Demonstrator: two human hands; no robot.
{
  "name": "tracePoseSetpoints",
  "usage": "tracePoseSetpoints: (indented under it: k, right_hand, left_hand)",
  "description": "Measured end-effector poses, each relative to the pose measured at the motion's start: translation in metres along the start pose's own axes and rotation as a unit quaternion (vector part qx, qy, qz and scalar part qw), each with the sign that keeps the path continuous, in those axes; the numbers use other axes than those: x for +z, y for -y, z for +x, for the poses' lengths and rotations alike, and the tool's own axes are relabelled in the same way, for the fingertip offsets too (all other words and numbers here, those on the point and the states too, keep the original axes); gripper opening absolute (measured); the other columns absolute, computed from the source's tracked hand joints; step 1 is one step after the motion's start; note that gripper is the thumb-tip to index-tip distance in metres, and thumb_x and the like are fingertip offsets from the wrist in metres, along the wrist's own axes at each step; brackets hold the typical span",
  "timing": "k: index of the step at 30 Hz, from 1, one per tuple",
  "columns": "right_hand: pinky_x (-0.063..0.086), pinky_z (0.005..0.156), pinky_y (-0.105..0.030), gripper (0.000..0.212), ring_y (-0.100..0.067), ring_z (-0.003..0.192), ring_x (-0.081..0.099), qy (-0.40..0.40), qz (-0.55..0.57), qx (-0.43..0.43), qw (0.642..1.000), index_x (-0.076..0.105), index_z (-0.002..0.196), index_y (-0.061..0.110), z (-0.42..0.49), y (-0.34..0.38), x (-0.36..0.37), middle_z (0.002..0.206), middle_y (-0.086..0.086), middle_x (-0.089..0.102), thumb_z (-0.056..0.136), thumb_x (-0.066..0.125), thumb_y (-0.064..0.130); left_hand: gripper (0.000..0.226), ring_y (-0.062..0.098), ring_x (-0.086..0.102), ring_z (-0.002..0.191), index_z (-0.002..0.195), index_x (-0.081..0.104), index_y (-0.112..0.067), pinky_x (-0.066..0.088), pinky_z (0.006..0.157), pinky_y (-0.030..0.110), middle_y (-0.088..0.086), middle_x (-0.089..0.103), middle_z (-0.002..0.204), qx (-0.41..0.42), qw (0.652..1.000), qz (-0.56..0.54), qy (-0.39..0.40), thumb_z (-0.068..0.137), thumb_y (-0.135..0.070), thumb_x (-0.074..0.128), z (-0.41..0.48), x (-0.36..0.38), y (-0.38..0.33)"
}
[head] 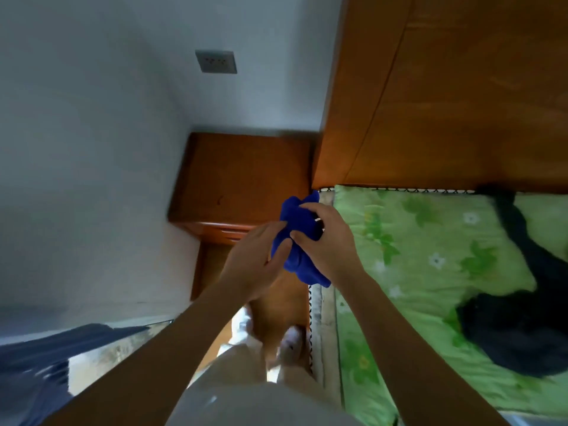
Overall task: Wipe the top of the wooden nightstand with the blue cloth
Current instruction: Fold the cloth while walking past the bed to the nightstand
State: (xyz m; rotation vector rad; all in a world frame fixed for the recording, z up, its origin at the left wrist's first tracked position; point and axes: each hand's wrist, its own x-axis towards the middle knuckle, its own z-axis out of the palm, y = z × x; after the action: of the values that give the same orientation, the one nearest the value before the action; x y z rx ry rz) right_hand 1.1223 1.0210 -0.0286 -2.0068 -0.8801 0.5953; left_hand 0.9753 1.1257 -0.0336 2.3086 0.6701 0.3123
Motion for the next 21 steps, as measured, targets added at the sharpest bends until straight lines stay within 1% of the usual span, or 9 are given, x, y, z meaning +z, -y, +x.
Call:
tracePoseSetpoints:
  k: [3,5,7,10,12,14,18,21]
  right_hand:
    - [0.047,0.088,-0.02,0.049,0.002,0.101,0.055,0.0,-0.012,0.015,1.0,0.056,0.127,0.037,0.034,-0.008,0.008,0.117,0.017,0.057,0.082,0.075,0.033]
    - [0.051,0.09,-0.026,0.05,-0.001,0.103,0.056,0.003,-0.02,0.031,0.999,0.056,0.128,0.036,0.055,-0.013,0.018,0.118,0.015,0.057,0.082,0.076,0.034]
    - [0.053,0.092,-0.032,0.05,-0.006,0.105,0.058,0.007,-0.024,0.049,0.998,0.056,0.129,0.034,0.076,-0.018,0.031,0.12,0.012,0.057,0.083,0.076,0.034]
    - [0.053,0.093,-0.035,0.05,-0.01,0.106,0.057,0.009,-0.027,0.081,0.996,0.056,0.129,0.033,0.108,-0.029,0.06,0.121,0.009,0.058,0.083,0.076,0.033]
    - [0.052,0.093,-0.034,0.049,-0.008,0.106,0.057,0.017,-0.023,0.102,0.994,0.056,0.128,0.032,0.133,-0.037,0.084,0.122,0.008,0.059,0.083,0.076,0.032]
    - [0.051,0.093,-0.032,0.05,-0.006,0.106,0.056,0.022,-0.012,0.122,0.992,0.057,0.129,0.031,0.16,-0.049,0.111,0.122,0.009,0.059,0.083,0.076,0.03]
    - [0.05,0.091,-0.03,0.05,-0.009,0.108,0.057,0.033,0.009,0.137,0.99,0.056,0.128,0.03,0.216,-0.086,0.169,0.121,0.007,0.06,0.081,0.073,0.032]
    - [0.051,0.091,-0.029,0.05,-0.007,0.108,0.057,0.039,0.008,0.14,0.989,0.056,0.129,0.029,0.255,-0.12,0.211,0.12,0.009,0.06,0.082,0.072,0.033]
  left_hand:
    - [0.05,-0.008,0.045,0.108,0.136,0.05,-0.019,0.037,0.09,0.017,0.001,0.063,0.128,-0.002,1.0,-0.02,0.01,0.101,-0.052,0.035,0.031,0.005,0.021]
    - [0.048,-0.011,0.042,0.108,0.136,0.05,-0.021,0.038,0.09,0.016,0.0,0.063,0.127,0.0,0.999,-0.032,0.021,0.101,-0.052,0.035,0.049,0.007,0.041]
    - [0.047,-0.008,0.046,0.11,0.136,0.048,-0.025,0.043,0.091,0.022,-0.003,0.062,0.126,0.005,0.998,-0.049,0.038,0.102,-0.054,0.034,0.066,0.009,0.064]
    - [0.045,-0.001,0.053,0.109,0.136,0.046,-0.03,0.047,0.09,0.025,-0.011,0.06,0.124,-0.008,0.995,-0.068,0.066,0.102,-0.056,0.032,0.092,0.011,0.103]
    - [0.045,0.006,0.057,0.111,0.137,0.048,-0.025,0.05,0.093,0.032,-0.006,0.061,0.127,-0.03,0.993,-0.078,0.078,0.103,-0.05,0.035,0.107,0.015,0.134]
    - [0.042,0.009,0.058,0.11,0.137,0.049,-0.022,0.05,0.094,0.033,-0.003,0.062,0.125,-0.048,0.991,-0.088,0.085,0.103,-0.044,0.038,0.123,0.02,0.166]
    - [0.033,0.004,0.057,0.104,0.132,0.05,-0.022,0.047,0.09,0.021,-0.006,0.061,0.119,-0.056,0.989,-0.104,0.085,0.105,-0.037,0.04,0.161,0.037,0.237]
    - [0.03,-0.003,0.053,0.1,0.129,0.052,-0.021,0.038,0.09,0.007,-0.003,0.063,0.117,-0.057,0.992,-0.087,0.073,0.105,-0.035,0.041,0.188,0.058,0.288]
